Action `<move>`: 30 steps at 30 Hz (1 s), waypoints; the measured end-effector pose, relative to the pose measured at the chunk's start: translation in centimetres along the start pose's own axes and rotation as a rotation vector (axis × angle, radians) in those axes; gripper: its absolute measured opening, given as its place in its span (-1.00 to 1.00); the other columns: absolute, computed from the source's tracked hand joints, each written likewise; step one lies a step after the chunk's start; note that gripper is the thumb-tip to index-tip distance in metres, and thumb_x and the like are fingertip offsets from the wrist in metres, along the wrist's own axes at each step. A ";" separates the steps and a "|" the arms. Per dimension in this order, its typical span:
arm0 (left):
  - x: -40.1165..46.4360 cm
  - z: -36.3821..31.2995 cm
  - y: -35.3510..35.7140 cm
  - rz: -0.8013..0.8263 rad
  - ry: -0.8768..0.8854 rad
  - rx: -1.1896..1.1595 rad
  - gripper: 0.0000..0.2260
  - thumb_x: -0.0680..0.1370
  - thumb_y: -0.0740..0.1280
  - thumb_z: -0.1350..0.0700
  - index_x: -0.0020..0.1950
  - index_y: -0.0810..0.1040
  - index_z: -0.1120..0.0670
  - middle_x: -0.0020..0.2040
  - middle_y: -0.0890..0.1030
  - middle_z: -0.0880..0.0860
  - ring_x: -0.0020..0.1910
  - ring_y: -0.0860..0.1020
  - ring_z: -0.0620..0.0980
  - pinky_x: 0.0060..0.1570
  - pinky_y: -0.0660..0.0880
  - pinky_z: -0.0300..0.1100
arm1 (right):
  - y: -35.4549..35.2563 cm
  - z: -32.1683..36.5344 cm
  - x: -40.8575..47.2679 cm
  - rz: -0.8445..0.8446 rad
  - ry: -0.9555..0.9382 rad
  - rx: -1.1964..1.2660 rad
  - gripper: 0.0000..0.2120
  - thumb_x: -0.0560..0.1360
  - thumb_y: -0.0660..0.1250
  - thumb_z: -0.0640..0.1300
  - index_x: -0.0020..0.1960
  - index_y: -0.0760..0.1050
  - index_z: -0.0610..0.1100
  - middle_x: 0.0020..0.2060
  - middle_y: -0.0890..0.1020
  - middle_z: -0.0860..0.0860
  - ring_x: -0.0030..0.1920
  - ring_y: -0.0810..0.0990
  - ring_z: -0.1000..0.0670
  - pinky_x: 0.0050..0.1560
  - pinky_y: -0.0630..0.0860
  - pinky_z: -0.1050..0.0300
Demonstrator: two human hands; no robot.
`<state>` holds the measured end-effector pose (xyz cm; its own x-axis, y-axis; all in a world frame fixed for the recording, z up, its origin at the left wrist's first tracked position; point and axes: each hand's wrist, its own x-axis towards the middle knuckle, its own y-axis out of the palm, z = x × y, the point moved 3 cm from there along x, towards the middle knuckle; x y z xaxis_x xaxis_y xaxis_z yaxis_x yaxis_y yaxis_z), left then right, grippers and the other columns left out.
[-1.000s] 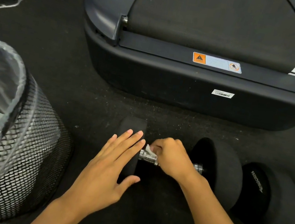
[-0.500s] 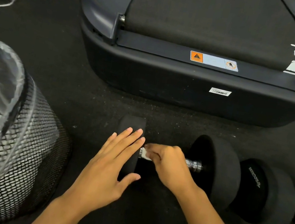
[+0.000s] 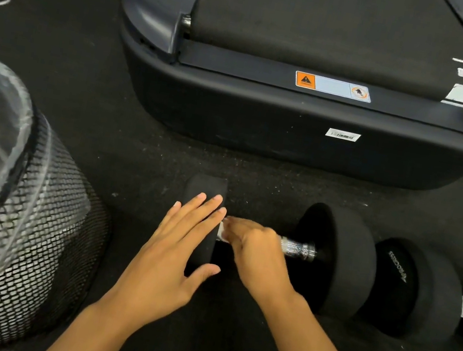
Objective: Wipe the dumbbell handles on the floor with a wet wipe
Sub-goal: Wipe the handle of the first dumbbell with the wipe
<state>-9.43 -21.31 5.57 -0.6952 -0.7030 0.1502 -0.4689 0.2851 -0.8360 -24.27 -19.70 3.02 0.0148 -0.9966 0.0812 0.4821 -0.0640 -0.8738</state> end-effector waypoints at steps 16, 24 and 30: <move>0.1 0.1 0.1 -0.029 0.009 0.009 -0.28 0.41 0.41 -0.04 0.49 0.13 -0.03 0.51 0.12 -0.12 0.49 0.01 -0.14 0.43 -0.12 -0.11 | 0.1 -0.7 -0.8 -0.124 0.031 0.012 -0.73 0.40 0.35 -0.22 0.08 0.61 -0.22 0.04 0.65 -0.13 0.10 0.61 -0.09 0.20 0.36 0.12; 0.1 0.2 0.1 -0.029 0.005 0.016 -0.27 0.40 0.41 -0.04 0.48 0.13 -0.04 0.51 0.11 -0.14 0.49 0.00 -0.15 0.43 -0.14 -0.12 | 0.0 -1.5 -0.9 -0.106 0.053 0.060 -0.72 0.46 0.34 -0.16 0.16 0.58 -0.18 0.14 0.60 -0.07 0.22 0.52 -0.03 0.27 0.39 0.10; 0.1 0.2 0.0 -0.014 0.010 0.005 -0.27 0.40 0.39 -0.06 0.49 0.12 -0.05 0.51 0.10 -0.15 0.49 -0.01 -0.16 0.43 -0.15 -0.14 | 1.2 -1.3 -2.3 -0.156 -0.123 -0.072 -0.66 0.38 0.43 -0.29 0.15 0.57 -0.21 0.12 0.61 -0.11 0.17 0.55 -0.09 0.25 0.34 0.00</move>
<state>-9.43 -21.53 5.52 -0.6942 -0.7001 0.1672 -0.4758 0.2721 -0.8364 -24.88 -17.57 1.17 0.0535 -0.9607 0.2722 0.4230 -0.2251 -0.8777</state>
